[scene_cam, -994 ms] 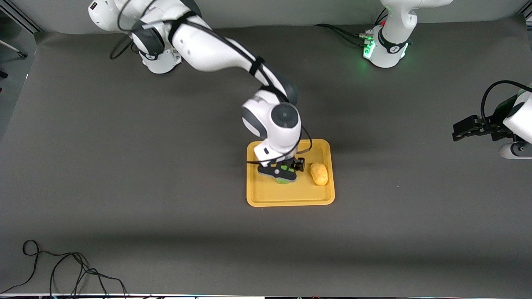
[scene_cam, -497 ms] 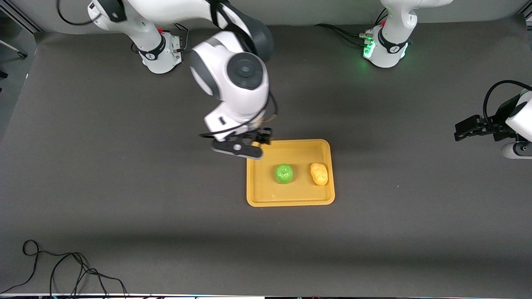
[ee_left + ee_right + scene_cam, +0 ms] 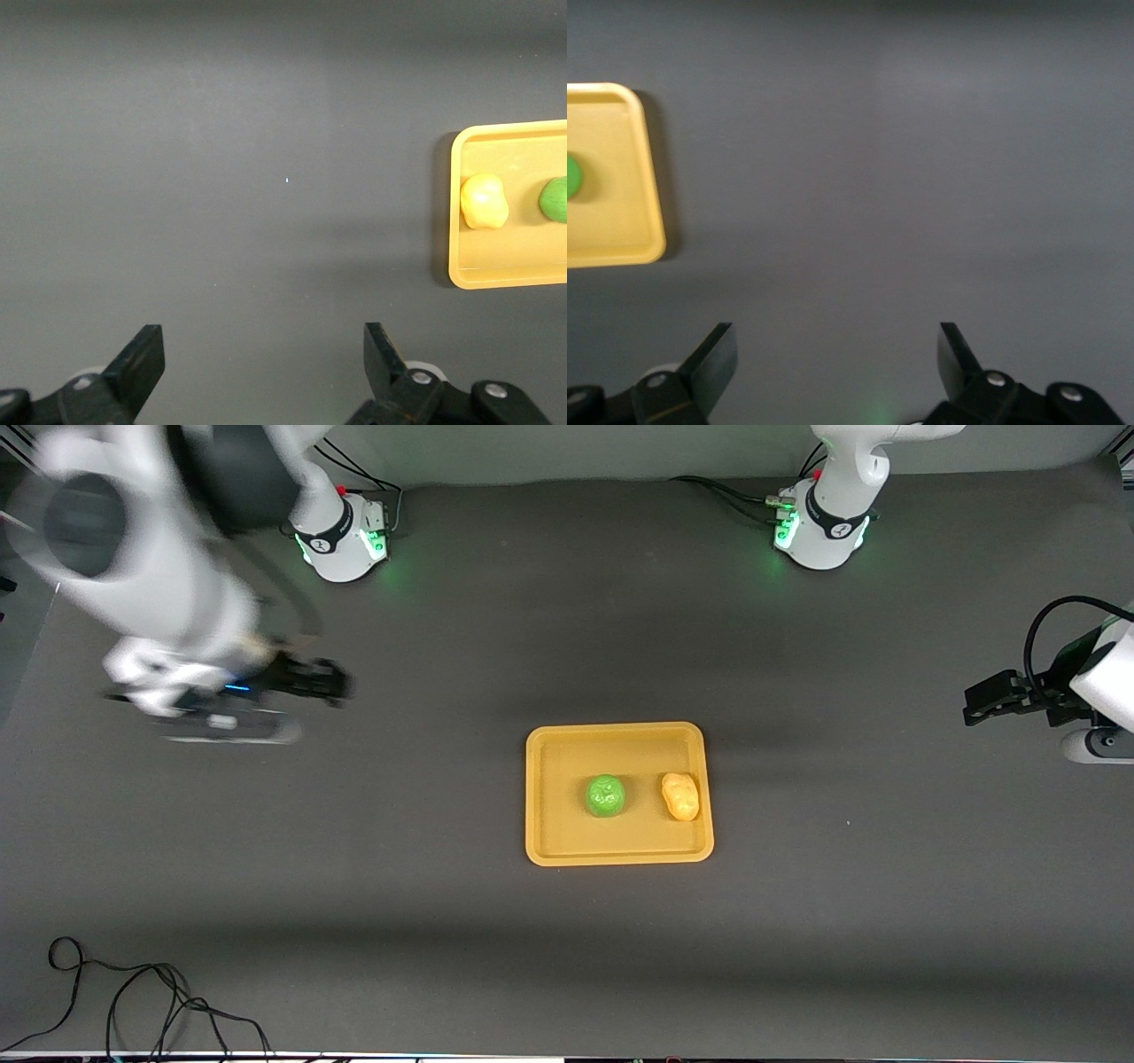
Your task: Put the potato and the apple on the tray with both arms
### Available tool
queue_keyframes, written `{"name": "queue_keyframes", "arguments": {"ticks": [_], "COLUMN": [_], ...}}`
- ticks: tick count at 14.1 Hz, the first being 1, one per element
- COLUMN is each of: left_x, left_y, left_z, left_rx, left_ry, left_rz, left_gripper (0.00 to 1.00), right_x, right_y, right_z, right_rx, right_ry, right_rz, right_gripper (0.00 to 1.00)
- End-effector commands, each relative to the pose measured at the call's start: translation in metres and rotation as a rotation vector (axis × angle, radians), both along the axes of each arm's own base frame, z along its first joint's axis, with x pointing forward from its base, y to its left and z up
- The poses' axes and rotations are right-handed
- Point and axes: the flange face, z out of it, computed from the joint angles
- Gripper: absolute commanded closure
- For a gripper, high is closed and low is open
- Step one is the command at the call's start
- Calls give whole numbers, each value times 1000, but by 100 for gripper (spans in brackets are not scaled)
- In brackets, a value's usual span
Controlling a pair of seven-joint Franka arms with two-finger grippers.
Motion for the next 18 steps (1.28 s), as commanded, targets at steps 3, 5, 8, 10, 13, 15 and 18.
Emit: {"name": "queue_keyframes", "arguments": {"ticks": [3, 5, 8, 10, 13, 15, 18], "left_x": [-2, -2, -2, -2, -2, -2, -3], "left_y": [-4, -5, -4, -4, -3, -4, -10], "left_z": [-3, -4, -4, -5, -5, -5, -7], "left_rx": [-4, -4, -4, -4, -4, -4, -4], "left_ry": [-8, -7, -7, -2, -2, -2, 6], "left_rz": [-12, -13, -12, -15, -13, -15, -22], "left_gripper": [1, 1, 1, 0, 1, 1, 1], "right_x": [-19, -18, -16, -12, -9, -8, -8], "right_y": [-118, -146, -170, -173, -172, -166, -170], "right_z": [14, 17, 20, 15, 14, 14, 17], "right_rx": [59, 62, 61, 62, 53, 53, 52], "right_ry": [-12, -21, -38, -36, -48, -51, -56], "right_rz": [32, 38, 50, 56, 59, 59, 53], "right_gripper": [0, 0, 0, 0, 0, 0, 0]}}
